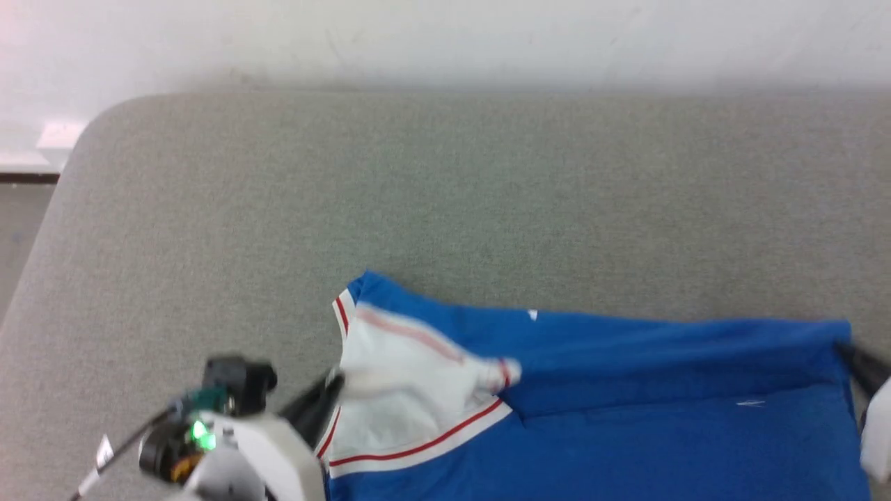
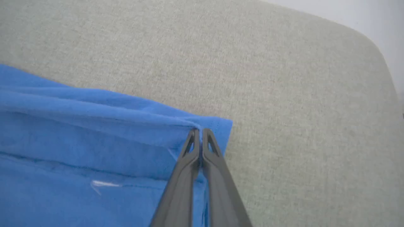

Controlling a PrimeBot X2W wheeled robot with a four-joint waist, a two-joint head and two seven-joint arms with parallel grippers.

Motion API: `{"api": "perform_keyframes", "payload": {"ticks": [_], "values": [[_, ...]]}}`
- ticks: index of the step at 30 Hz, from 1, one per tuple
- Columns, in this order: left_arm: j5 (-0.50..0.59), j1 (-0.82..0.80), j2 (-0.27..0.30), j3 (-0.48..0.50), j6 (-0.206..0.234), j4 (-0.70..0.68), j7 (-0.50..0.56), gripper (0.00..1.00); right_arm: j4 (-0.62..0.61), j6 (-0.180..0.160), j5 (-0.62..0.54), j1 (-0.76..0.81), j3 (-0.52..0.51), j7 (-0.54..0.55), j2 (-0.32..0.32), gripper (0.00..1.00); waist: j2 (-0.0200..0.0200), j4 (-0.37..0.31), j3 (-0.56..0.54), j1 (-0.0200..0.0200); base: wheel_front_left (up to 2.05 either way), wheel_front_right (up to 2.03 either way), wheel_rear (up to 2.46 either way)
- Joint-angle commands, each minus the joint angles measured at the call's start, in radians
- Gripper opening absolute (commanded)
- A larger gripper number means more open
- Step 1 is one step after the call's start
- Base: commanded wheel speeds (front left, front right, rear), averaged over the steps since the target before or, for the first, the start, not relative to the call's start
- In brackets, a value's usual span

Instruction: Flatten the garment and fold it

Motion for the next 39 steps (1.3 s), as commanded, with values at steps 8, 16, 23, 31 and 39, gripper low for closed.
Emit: {"api": "perform_keyframes", "payload": {"ticks": [8, 16, 23, 31, 39], "values": [[-0.065, 0.099, -0.043, -0.053, -0.052, 0.137, -0.029, 0.00, -0.068, -0.002, -0.089, 0.181, -0.043, 0.088, 0.055, 0.00, -0.0001, -0.010, -0.007, 0.0004, 0.00, 0.00, 0.00], [-0.011, 0.032, -0.096, -0.080, -0.118, 0.282, -0.128, 1.00, -0.084, -0.002, -0.083, 0.168, -0.071, 0.103, 0.083, 1.00, -0.0001, 0.001, -0.024, 0.0004, 0.00, 0.00, 0.00], [0.066, 0.009, -0.122, 0.007, -0.106, 0.278, -0.416, 1.00, -0.184, -0.002, -0.045, 0.169, -0.200, 0.134, 0.172, 1.00, -0.0001, 0.000, -0.060, 0.0004, 0.00, 0.00, 0.00], [0.195, 0.059, -0.231, 0.223, -0.023, 0.202, -0.480, 1.00, -0.155, -0.002, -0.086, 0.214, -0.388, 0.159, 0.357, 1.00, -0.0001, 0.012, -0.064, 0.0004, 0.00, 0.00, 0.00], [0.496, 0.164, -0.367, 0.410, -0.051, 0.091, -0.481, 1.00, -0.073, -0.002, -0.166, 0.212, -0.517, 0.181, 0.485, 1.00, -0.0001, 0.028, -0.046, 0.0004, 0.00, 0.00, 0.00]]}}
